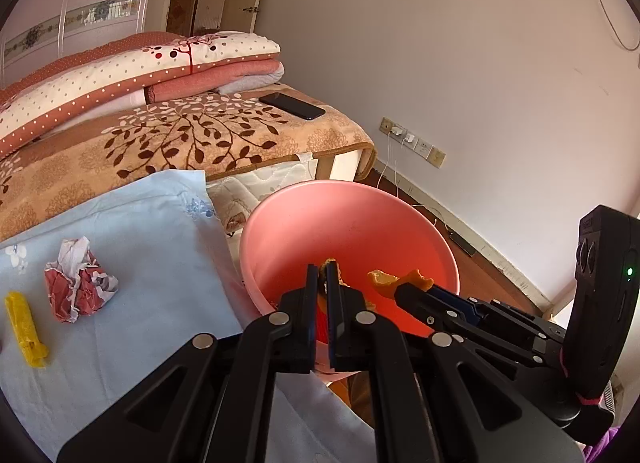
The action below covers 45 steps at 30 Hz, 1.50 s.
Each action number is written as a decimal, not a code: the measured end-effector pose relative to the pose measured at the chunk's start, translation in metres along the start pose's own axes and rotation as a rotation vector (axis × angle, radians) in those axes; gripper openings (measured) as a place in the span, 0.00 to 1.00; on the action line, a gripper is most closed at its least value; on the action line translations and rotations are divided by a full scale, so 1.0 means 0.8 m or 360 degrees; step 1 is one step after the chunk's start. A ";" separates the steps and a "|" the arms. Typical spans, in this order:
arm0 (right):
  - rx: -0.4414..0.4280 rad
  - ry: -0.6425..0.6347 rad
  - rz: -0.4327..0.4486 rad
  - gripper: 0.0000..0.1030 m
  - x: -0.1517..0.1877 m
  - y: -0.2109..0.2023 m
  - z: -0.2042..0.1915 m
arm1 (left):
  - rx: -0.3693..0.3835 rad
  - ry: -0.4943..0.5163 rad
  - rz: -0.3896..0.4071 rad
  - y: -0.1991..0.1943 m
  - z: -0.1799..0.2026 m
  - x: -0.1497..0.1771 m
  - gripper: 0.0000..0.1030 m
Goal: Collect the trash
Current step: 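Carry both orange peels over the pink bucket and open both tools to drop them, then move both open tools back over the yellow bag and crumpled paper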
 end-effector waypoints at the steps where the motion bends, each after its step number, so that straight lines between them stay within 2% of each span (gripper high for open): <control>1: 0.0004 0.0001 0.0004 0.15 -0.001 0.000 0.002 | 0.0013 -0.0011 -0.0012 0.002 0.000 0.001 0.04; 3: 0.0011 0.0004 0.0006 0.15 -0.001 0.000 0.003 | 0.0027 -0.0025 -0.0032 0.004 -0.001 0.003 0.05; 4: 0.0017 0.0008 0.0005 0.15 -0.001 0.000 0.004 | 0.0031 -0.0033 -0.0033 0.005 -0.001 0.003 0.13; 5: 0.0020 0.0015 0.0005 0.15 -0.001 0.000 0.005 | 0.0030 -0.0040 -0.0031 0.005 -0.002 0.003 0.27; 7: 0.0026 0.0027 0.0004 0.16 -0.001 0.000 0.007 | 0.0036 -0.0064 -0.0016 0.003 -0.003 0.002 0.37; 9: 0.0031 0.0035 0.0010 0.19 -0.002 0.000 0.008 | 0.0045 -0.0075 -0.0009 0.001 -0.004 0.001 0.37; 11: 0.0033 0.0032 0.0024 0.29 -0.003 -0.002 0.007 | 0.0040 -0.0075 -0.0008 -0.001 -0.004 0.001 0.37; 16: 0.0043 -0.0028 0.0073 0.44 -0.006 -0.011 -0.004 | 0.0011 -0.0094 -0.0002 -0.007 -0.010 0.002 0.37; 26: 0.0007 -0.0125 0.0120 0.51 -0.008 -0.026 -0.035 | -0.0085 -0.0120 0.0070 -0.038 -0.031 0.000 0.37; 33: -0.0053 -0.0200 0.0126 0.51 -0.002 -0.034 -0.070 | -0.0142 -0.0100 0.0091 -0.065 -0.048 0.008 0.37; 45: -0.0200 -0.0292 0.0109 0.51 0.024 -0.034 -0.139 | -0.0350 -0.0211 0.0128 -0.113 -0.118 0.033 0.37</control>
Point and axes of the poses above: each gripper's, at about its wrist camera, not at the fingertips, and y roughly the way its jaws point, z to its right, x to its underside, the point moved 6 cm from there along y, roughly the way its jaws point, and after that the axes turned 10 degrees about z, right-handed, at the moved point
